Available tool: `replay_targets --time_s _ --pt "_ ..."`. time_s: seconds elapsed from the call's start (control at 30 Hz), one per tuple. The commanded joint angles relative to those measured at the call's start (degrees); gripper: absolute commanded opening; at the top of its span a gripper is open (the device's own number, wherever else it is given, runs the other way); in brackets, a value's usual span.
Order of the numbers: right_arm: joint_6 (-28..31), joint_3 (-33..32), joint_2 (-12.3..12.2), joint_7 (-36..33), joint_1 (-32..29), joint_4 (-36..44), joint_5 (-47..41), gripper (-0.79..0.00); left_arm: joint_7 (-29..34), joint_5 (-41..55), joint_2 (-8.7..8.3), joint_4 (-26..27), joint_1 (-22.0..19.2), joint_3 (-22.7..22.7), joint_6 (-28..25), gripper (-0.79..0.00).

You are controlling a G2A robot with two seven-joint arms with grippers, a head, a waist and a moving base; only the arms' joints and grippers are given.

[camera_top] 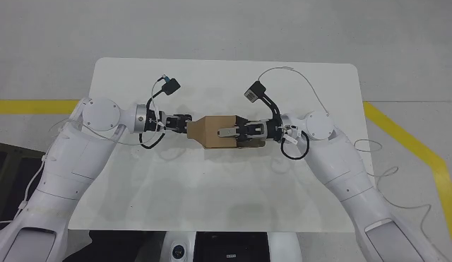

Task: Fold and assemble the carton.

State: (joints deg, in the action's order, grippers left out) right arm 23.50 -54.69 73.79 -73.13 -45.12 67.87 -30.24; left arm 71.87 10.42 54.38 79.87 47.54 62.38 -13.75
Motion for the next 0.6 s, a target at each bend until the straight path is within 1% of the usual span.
replay_targets --time_s 0.0,0.3,0.43,0.57 --pt "0.19 0.05 0.02 -0.01 0.03 -0.04 0.02 -0.785 0.05 -0.25 -0.03 -0.05 0.01 -0.04 0.07 0.000" --pt "0.86 -0.57 -0.04 1.60 0.01 -0.85 0.65 -0.785 0.12 0.59 -0.14 0.30 0.07 0.32 0.10 0.000" --pt "1.48 -2.43 -0.53 6.52 -0.16 -1.39 4.53 -0.785 -0.42 1.84 -0.45 0.18 0.45 1.98 0.02 0.000" --pt "0.19 -3.88 -1.09 12.04 -0.70 -1.05 10.11 -0.785 -0.56 3.05 -0.96 0.93 1.36 4.22 -0.48 0.000"
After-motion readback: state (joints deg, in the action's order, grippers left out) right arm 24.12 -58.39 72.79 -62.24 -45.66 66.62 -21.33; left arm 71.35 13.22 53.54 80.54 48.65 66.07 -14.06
